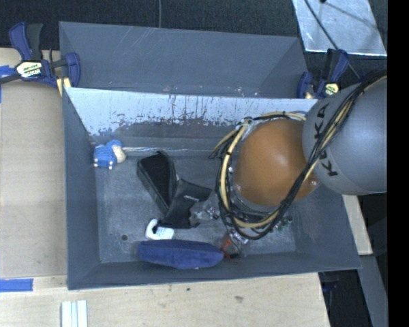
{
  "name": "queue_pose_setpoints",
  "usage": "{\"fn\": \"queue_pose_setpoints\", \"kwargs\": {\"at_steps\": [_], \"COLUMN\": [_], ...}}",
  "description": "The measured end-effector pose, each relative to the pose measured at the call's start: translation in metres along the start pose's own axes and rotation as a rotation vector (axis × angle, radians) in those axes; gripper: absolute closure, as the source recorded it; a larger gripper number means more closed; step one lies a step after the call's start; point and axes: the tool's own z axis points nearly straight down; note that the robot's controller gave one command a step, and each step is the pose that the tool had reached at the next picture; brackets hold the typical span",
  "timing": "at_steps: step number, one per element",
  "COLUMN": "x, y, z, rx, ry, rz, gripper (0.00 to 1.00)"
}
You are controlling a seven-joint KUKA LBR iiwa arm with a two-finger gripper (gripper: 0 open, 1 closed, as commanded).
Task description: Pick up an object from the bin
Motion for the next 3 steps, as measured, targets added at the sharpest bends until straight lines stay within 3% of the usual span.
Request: {"fn": "queue_pose_setpoints", "kwargs": {"at_steps": [1, 2, 3], "x": [0.0024, 0.0031, -0.0068], "y": [0.0006, 0.0008, -0.0065], "z": [0.0094, 0.0181, 0.0146], "rx": [-0.003, -0.004, -0.001], "ry": [0.005, 0.009, 0.002], "rz": [0.06, 0.026, 0.057], "gripper": [0.0, 0.0, 0.0]}}
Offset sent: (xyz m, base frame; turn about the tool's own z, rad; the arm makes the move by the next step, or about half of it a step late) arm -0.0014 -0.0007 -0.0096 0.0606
